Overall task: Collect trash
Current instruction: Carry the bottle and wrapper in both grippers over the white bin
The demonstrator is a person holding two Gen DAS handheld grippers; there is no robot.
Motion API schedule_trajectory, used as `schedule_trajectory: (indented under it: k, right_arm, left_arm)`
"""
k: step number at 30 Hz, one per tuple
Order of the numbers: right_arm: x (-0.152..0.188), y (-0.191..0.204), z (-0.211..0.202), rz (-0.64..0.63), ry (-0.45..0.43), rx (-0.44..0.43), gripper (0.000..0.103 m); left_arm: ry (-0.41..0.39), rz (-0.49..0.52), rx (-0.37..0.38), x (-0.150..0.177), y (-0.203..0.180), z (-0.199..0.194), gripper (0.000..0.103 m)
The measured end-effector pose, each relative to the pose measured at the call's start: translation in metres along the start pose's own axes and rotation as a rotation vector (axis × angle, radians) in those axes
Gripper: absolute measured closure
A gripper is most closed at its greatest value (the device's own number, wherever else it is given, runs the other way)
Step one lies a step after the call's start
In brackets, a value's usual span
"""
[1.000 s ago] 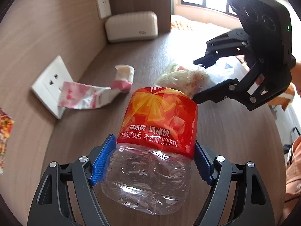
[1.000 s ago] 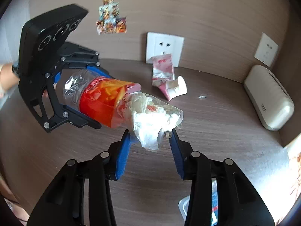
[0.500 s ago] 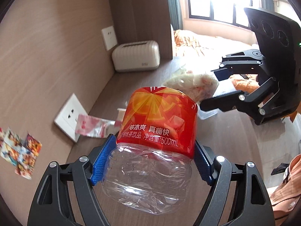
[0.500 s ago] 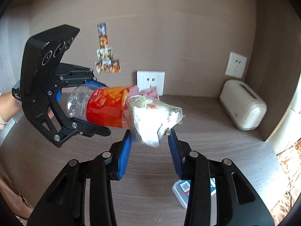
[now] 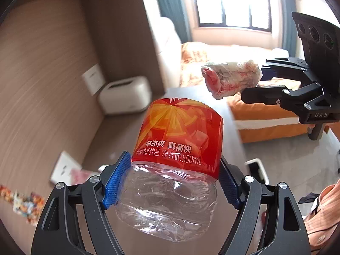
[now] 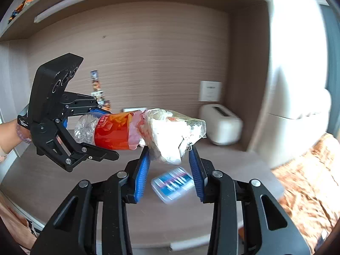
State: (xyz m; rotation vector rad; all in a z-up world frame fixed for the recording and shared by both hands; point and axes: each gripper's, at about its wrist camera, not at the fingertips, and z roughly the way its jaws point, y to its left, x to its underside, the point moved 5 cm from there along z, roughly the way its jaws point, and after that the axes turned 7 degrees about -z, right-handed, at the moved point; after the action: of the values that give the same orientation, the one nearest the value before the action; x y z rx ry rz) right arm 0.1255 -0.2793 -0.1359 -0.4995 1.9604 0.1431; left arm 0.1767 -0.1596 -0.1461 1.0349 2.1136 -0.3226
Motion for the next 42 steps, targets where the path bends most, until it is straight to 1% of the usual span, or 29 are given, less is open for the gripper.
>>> schedule_trajectory:
  k: [4,5,10,14,15,17,19,21,23,25,29,31,32,34,35,39,42]
  right_arm:
    - [0.029,-0.029,-0.050,0.044,0.019,0.101,0.065]
    - [0.038,-0.037,-0.064,0.053,0.029,0.134,0.065]
    - [0.087,-0.067,-0.121,0.130,0.074,0.244,0.065]
    - [0.134,-0.085,-0.159,0.194,0.115,0.330,0.065]
    - [0.143,-0.089,-0.164,0.207,0.122,0.344,0.065]
    - [0.173,-0.098,-0.176,0.245,0.149,0.375,0.065]
    - [0.198,-0.105,-0.179,0.262,0.183,0.403,0.065]
    - [0.230,-0.111,-0.179,0.298,0.216,0.416,0.066]
    - [0.255,-0.115,-0.178,0.335,0.236,0.410,0.066]
    - [0.284,-0.116,-0.177,0.366,0.259,0.410,0.066]
    - [0.336,-0.121,-0.158,0.414,0.304,0.396,0.066]
    - [0.361,-0.125,-0.144,0.436,0.334,0.392,0.066]
    - [0.368,-0.125,-0.136,0.441,0.343,0.389,0.066]
    - [0.398,-0.125,-0.118,0.459,0.366,0.377,0.066]
    - [0.414,-0.124,-0.108,0.470,0.375,0.364,0.066]
    - [0.471,-0.117,-0.072,0.466,0.434,0.359,0.067]
    - [0.516,-0.111,-0.047,0.513,0.455,0.333,0.067]
  left_arm:
    - [-0.015,0.014,0.059,-0.019,-0.052,0.016,0.027]
    - [-0.015,0.023,0.078,-0.024,-0.071,0.023,0.027]
    - [-0.010,0.057,0.164,-0.035,-0.152,0.054,0.026]
    - [0.017,0.084,0.228,-0.033,-0.213,0.084,0.026]
    - [0.025,0.089,0.235,-0.030,-0.224,0.091,0.026]
    - [0.059,0.096,0.261,-0.021,-0.250,0.113,0.026]
    - [0.090,0.109,0.262,-0.010,-0.268,0.132,0.026]
    - [0.133,0.112,0.269,0.004,-0.289,0.157,0.026]
    - [0.173,0.096,0.292,0.020,-0.305,0.181,0.026]
    - [0.208,0.087,0.296,0.035,-0.315,0.201,0.026]
    - [0.271,0.083,0.290,0.072,-0.330,0.242,0.026]
    - [0.292,0.068,0.293,0.088,-0.337,0.260,0.026]
    - [0.301,0.060,0.295,0.099,-0.341,0.275,0.026]
    - [0.320,0.047,0.300,0.114,-0.346,0.298,0.026]
    - [0.335,0.041,0.305,0.128,-0.349,0.315,0.026]
    - [0.390,0.046,0.285,0.172,-0.358,0.374,0.026]
    - [0.422,0.031,0.293,0.206,-0.362,0.409,0.026]
